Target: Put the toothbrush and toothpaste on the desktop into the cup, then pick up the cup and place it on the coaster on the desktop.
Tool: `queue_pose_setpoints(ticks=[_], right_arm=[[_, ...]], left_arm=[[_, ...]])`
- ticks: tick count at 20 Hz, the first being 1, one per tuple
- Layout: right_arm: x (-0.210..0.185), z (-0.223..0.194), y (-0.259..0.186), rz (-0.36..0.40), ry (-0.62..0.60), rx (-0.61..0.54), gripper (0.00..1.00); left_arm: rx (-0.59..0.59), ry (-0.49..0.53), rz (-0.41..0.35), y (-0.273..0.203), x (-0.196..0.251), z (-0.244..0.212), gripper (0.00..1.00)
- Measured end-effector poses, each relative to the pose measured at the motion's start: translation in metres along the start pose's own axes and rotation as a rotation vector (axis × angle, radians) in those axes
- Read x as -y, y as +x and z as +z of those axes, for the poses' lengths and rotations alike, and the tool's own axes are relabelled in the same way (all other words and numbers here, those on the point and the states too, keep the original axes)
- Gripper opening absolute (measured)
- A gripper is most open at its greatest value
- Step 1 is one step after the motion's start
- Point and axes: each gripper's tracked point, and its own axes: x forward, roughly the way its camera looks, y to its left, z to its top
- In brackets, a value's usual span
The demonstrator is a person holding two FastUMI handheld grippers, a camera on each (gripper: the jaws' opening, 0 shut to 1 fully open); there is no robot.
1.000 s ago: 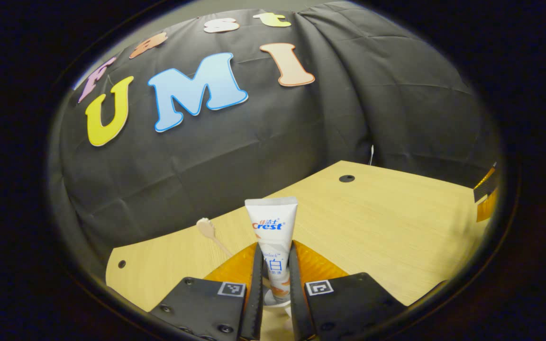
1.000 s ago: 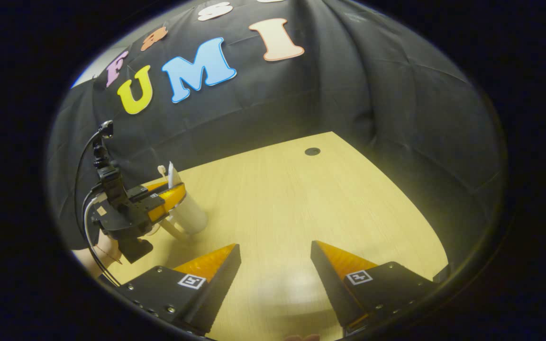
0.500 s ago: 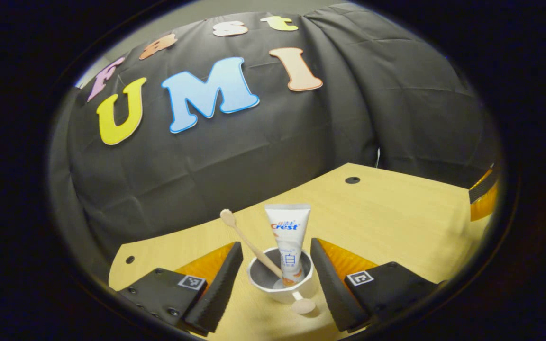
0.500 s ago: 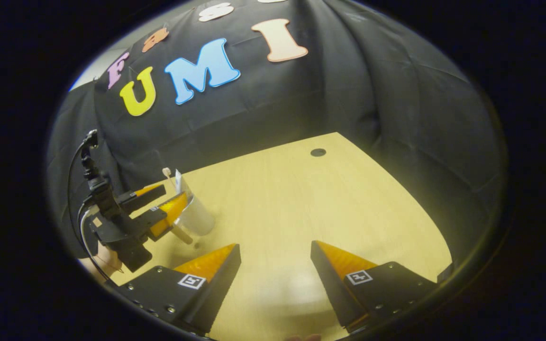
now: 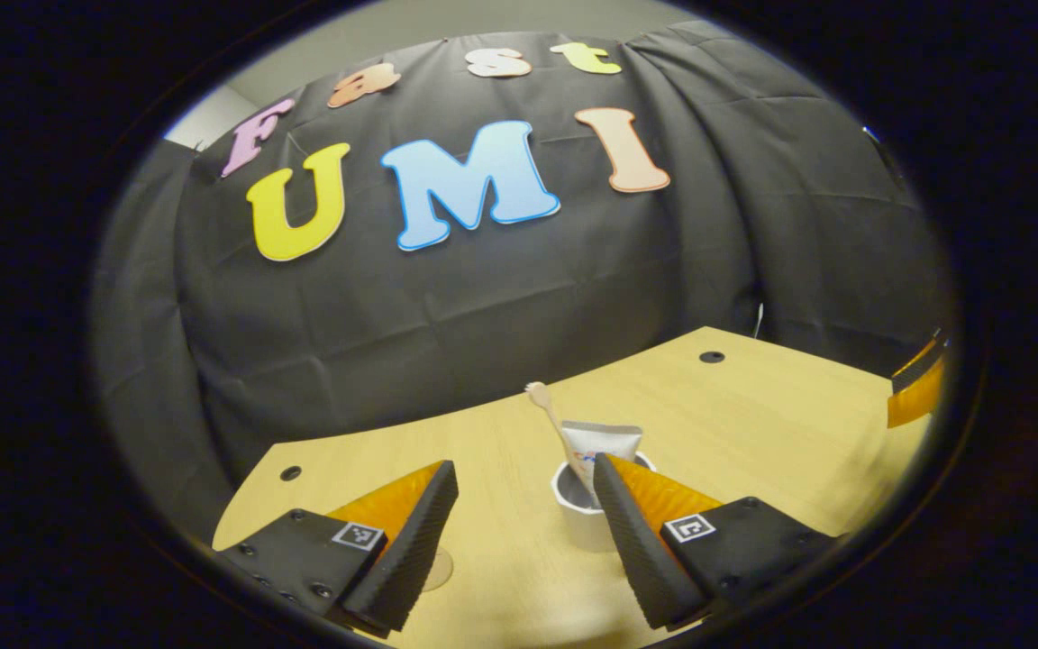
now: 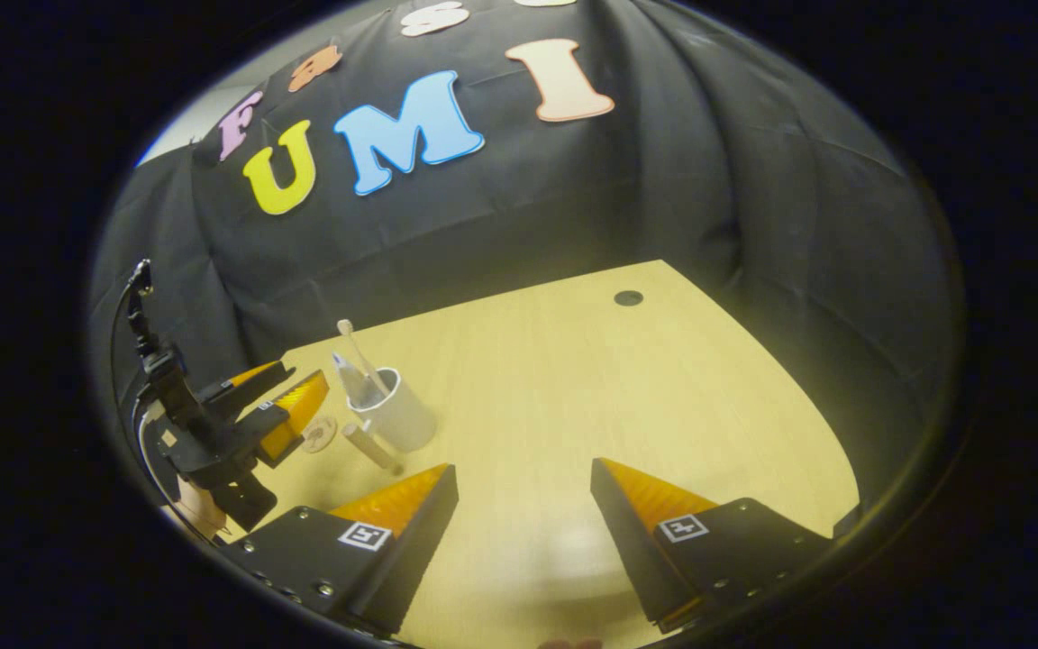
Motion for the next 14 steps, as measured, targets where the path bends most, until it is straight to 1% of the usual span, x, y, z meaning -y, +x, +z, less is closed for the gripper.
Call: queue_pose_setpoints(ticks=[5,6,7,8,9,11,14], right_arm=[[-0.043,0.009,0.005,0.036,-0.032,-0.034,0.91],[-0.053,0.011,0.009,0.045,-0.032,-0.049,0.88],[-0.062,0.013,0.012,0.05,-0.034,-0.064,0.92],[-0.071,0.014,0.016,0.052,-0.04,-0.085,0.92],[-0.079,0.015,0.02,0.053,-0.049,-0.105,0.91],[-0.097,0.015,0.028,0.061,-0.052,-0.158,0.92],[-0.118,0.014,0.04,0.04,-0.043,-0.224,0.91]], left_arm=[[0.026,-0.049,0.072,-0.038,-0.053,0.008,0.97],[0.031,-0.058,0.084,-0.046,-0.064,0.009,0.97],[0.038,-0.07,0.102,-0.053,-0.076,0.009,0.97],[0.042,-0.08,0.111,-0.06,-0.086,0.011,0.93],[0.049,-0.093,0.124,-0.066,-0.097,0.01,0.97],[0.06,-0.116,0.148,-0.081,-0.118,0.013,0.97],[0.073,-0.14,0.183,-0.097,-0.151,0.009,0.97]])
